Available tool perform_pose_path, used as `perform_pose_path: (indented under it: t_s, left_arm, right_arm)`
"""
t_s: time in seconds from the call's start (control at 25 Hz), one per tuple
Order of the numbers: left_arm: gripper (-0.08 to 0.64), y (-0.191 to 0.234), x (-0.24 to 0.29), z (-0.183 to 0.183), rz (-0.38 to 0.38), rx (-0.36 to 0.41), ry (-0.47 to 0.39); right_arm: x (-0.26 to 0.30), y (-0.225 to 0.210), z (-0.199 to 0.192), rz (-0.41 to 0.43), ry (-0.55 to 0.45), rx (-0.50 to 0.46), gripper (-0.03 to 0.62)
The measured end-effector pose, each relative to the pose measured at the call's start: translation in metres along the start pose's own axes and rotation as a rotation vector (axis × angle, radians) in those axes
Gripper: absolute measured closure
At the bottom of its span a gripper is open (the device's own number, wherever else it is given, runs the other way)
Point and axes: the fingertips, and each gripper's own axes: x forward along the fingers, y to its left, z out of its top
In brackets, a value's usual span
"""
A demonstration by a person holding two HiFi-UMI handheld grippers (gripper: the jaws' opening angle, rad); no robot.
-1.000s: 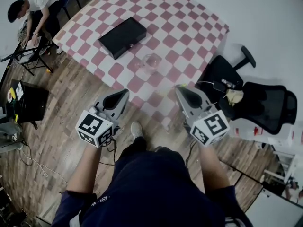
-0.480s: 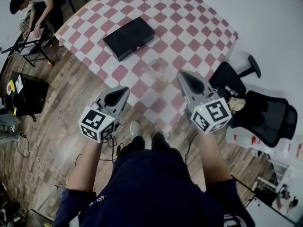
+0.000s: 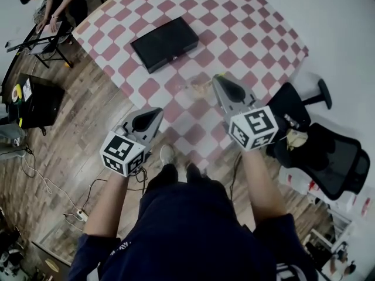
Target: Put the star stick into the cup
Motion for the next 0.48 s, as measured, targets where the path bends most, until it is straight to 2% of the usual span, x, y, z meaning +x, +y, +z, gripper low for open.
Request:
perform_pose_path:
  t_s: [0.48]
  left_arm:
    - [0.529, -0.006, 0.017, -0.007, 0.041, -0.025, 0.019]
  right_arm:
    - [0.032, -0.018, -0.055, 0.067, 0.113, 0.077, 0.566]
